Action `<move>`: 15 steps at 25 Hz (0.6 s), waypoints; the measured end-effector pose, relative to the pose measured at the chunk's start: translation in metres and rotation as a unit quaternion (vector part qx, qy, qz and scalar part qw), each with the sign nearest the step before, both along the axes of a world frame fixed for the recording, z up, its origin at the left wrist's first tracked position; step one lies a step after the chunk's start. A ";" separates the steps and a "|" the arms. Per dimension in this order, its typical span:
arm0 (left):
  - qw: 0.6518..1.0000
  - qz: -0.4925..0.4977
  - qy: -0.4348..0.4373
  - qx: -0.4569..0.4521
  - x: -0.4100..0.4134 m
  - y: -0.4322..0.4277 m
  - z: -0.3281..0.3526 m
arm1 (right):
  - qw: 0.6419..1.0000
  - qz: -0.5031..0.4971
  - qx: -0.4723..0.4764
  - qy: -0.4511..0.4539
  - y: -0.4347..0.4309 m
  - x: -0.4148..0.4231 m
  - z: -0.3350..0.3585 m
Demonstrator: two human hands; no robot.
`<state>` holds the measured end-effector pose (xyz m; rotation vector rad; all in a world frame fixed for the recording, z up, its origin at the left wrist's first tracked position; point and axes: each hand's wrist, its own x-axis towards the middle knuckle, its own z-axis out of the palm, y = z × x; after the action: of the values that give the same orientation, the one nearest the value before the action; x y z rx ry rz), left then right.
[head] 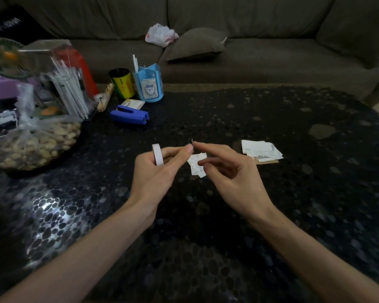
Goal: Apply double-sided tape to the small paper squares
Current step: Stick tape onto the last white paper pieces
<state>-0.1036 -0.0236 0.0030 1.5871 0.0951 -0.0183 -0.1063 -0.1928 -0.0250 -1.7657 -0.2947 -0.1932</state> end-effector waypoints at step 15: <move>0.999 -0.002 0.025 -0.044 0.004 0.004 0.001 | 1.000 0.012 -0.014 0.004 -0.001 0.000 -0.004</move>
<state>-0.0996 -0.0197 0.0038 1.4989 0.1293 -0.0650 -0.1066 -0.1935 -0.0290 -1.7887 -0.3134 -0.1649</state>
